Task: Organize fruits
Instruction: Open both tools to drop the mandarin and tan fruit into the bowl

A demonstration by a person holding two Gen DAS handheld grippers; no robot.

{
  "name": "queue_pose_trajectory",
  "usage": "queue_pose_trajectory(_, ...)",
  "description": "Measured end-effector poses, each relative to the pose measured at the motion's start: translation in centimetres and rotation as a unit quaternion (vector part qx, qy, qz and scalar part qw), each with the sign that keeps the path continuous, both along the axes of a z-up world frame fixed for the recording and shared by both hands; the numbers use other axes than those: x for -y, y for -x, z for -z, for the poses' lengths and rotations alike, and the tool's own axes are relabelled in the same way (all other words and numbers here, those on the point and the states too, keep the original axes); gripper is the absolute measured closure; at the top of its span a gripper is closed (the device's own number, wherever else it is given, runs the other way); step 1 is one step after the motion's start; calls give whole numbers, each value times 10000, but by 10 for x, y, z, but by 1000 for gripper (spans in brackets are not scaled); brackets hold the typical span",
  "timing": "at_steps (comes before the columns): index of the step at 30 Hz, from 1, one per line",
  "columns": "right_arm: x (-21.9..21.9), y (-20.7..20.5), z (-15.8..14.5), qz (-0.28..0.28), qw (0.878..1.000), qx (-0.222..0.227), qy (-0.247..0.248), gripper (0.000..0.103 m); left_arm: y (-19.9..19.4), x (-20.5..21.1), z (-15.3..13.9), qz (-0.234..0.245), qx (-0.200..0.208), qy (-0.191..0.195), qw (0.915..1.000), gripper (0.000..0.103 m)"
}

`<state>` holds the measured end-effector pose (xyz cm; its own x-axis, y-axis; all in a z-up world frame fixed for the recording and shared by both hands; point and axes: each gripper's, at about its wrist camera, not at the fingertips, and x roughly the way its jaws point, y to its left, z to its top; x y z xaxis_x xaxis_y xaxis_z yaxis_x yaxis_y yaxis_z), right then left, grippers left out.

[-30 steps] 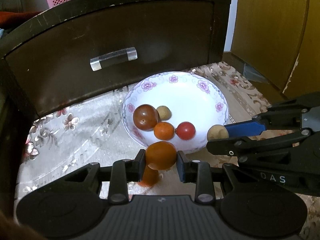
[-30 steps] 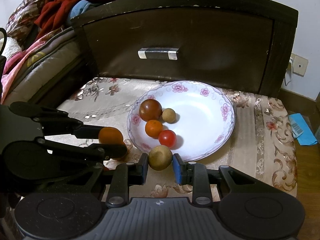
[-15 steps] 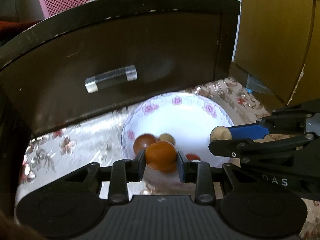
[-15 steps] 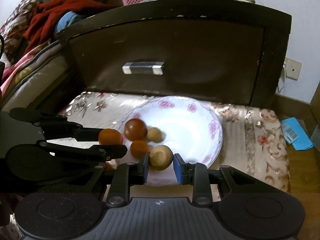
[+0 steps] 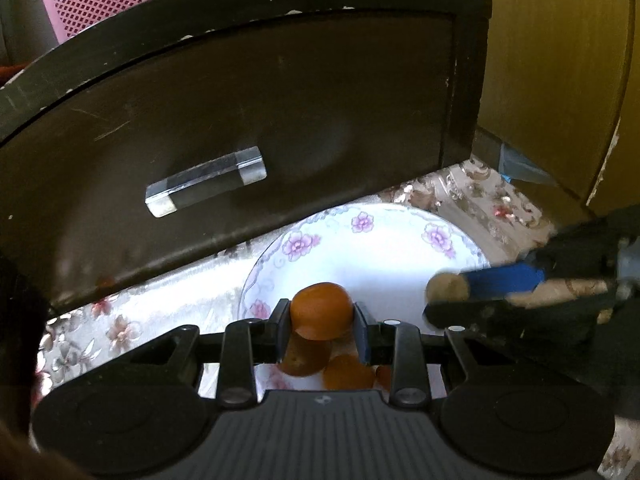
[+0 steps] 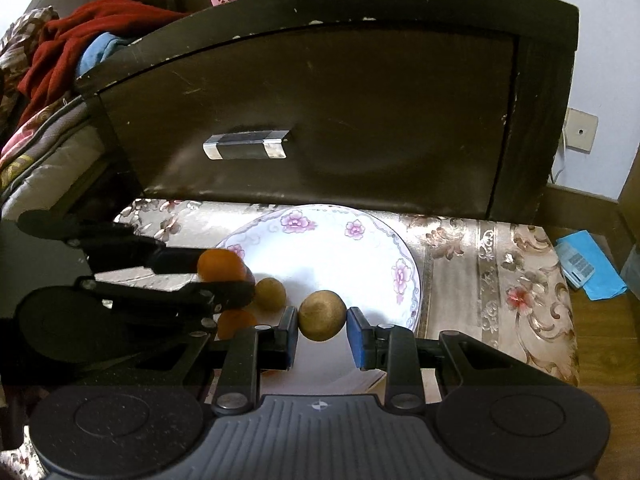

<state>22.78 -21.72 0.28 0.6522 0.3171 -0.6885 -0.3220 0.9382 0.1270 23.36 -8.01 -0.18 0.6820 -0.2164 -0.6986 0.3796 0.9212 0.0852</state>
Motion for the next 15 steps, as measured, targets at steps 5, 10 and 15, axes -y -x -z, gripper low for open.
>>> queue_pose_trajectory(5,-3,-4,7,-27,9999,-59,94,79,-4,4,4,29,52,-87,9999,64)
queue_pose_trajectory(10,-1,-6,8,35,9999,-54,98,79,-6,5,4,-6,48,-74,10000,64)
queue_pose_trajectory(15,0,-7,9,92,9999,-37,109,79,-6,6,3,-27,31,-89,10000,63)
